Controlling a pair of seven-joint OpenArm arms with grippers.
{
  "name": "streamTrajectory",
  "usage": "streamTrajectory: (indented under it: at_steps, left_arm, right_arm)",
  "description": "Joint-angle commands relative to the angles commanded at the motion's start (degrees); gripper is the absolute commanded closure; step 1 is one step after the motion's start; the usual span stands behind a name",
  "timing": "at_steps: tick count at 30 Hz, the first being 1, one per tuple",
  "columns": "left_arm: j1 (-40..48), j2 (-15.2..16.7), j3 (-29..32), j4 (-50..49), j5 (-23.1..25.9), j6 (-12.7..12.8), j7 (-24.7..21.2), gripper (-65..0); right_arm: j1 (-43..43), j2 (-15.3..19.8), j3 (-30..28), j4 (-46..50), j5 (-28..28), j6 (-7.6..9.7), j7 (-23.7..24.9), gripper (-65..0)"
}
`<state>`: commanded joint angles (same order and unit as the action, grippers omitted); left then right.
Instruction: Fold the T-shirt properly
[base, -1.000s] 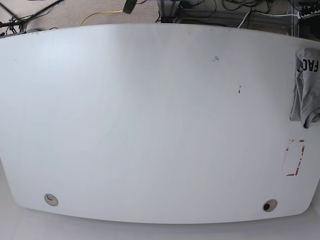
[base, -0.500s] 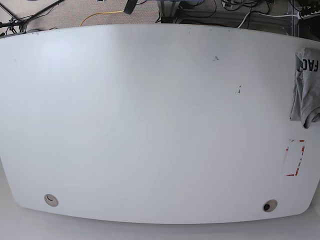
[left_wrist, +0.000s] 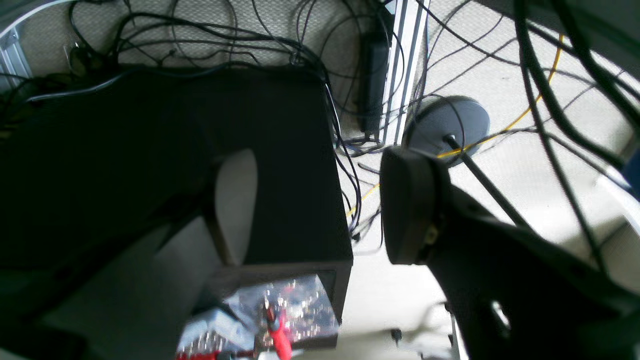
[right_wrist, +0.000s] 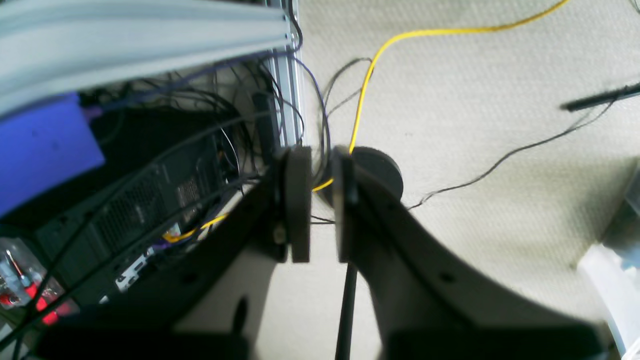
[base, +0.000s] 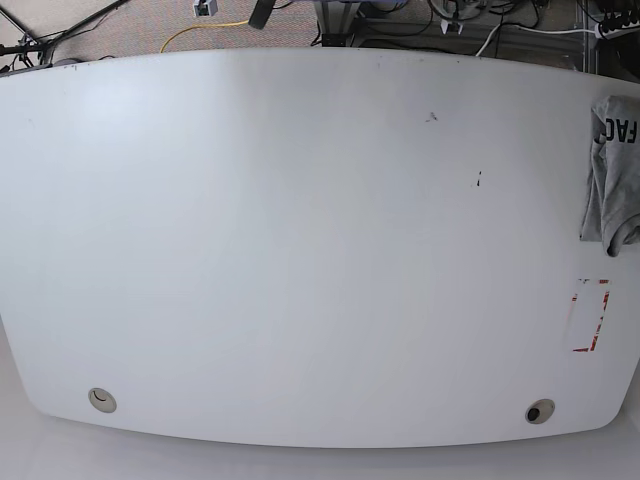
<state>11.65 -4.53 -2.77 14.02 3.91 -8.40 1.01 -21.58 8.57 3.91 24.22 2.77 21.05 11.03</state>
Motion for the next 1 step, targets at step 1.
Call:
streamTrajectory:
  at_steps: [1]
  left_arm:
    - [0.0, 0.0, 0.0, 0.18, 0.0, 0.0, -0.09, -36.0]
  right_arm:
    - [0.0, -0.09, 0.0, 0.0, 0.0, 0.0, 0.0, -7.1]
